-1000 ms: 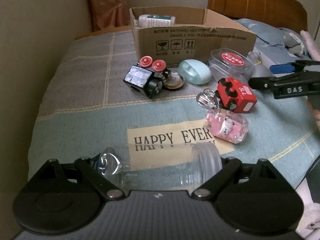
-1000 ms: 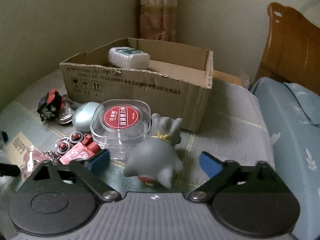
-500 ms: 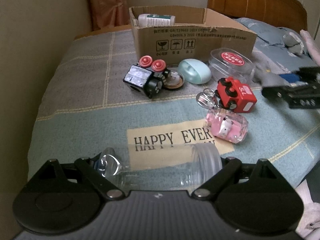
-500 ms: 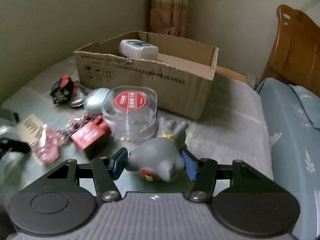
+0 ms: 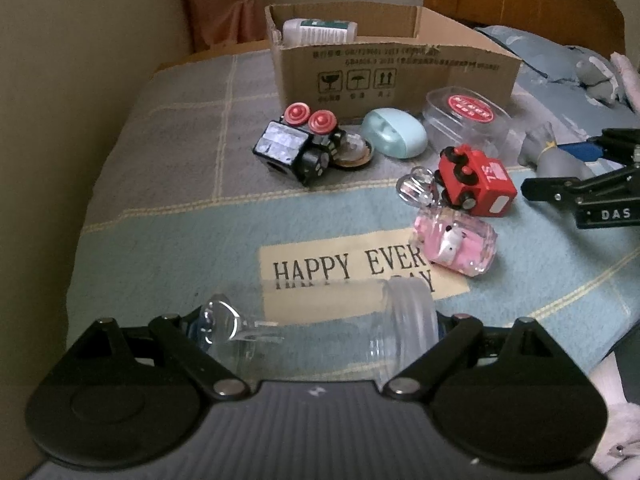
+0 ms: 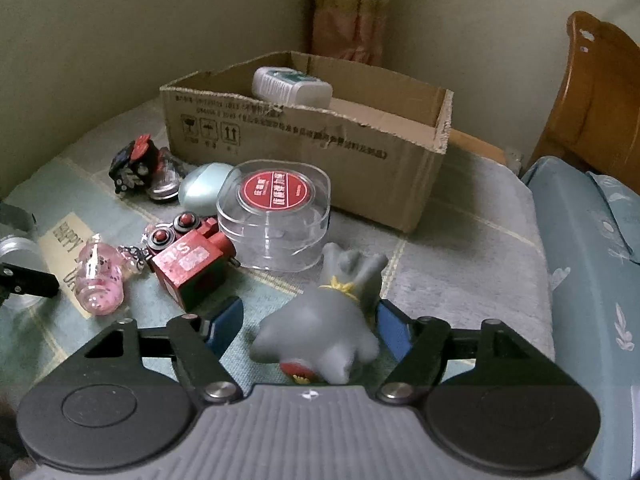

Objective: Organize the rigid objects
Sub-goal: 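Grasp the clear plastic jar with the left tool while the right tool grasps the grey toy, then carry the jar and grey toy into the box and release both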

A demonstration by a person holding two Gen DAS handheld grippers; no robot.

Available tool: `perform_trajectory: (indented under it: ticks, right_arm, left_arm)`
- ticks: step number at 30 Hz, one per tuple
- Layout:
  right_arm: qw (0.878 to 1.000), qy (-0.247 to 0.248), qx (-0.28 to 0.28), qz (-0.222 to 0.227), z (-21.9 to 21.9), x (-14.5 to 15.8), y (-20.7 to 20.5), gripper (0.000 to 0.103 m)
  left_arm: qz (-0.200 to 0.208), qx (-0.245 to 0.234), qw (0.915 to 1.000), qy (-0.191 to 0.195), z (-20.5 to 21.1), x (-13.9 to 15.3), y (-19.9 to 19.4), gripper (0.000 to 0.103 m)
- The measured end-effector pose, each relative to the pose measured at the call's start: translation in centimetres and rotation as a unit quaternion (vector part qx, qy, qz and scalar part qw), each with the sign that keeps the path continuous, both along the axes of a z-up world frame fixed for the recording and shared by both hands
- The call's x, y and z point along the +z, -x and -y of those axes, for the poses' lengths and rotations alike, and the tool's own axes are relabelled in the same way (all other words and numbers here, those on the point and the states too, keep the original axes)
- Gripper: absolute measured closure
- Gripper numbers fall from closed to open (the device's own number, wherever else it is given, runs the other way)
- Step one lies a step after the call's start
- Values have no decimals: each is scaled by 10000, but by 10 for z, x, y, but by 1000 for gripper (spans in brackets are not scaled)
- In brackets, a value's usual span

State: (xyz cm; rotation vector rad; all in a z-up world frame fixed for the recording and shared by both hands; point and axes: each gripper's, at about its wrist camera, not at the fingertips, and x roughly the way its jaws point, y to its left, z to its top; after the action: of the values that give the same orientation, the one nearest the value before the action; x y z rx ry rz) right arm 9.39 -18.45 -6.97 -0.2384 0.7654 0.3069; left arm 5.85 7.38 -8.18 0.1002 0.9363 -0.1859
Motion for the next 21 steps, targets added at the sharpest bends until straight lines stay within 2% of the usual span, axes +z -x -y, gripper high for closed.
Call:
perform_trajectory:
  ticks: [3, 9, 15, 21]
  right_arm:
    - [9998, 178, -74, -4, -2, 2, -1, 39]
    - [9998, 160, -133, -75, 4, 9, 2, 40]
    - [9998, 123, -105, 62, 8, 28, 8, 40]
    - [9997, 67, 78, 215, 11, 52, 9, 40]
  left_arm:
    - [11, -75, 9999, -82, 0, 3, 2, 12]
    - [14, -341, 9993, -146, 1, 15, 1, 12]
    - [152, -631, 9976, -225, 3, 42, -9, 12]
    - [265, -939, 9952, -32, 10, 76, -37, 12]
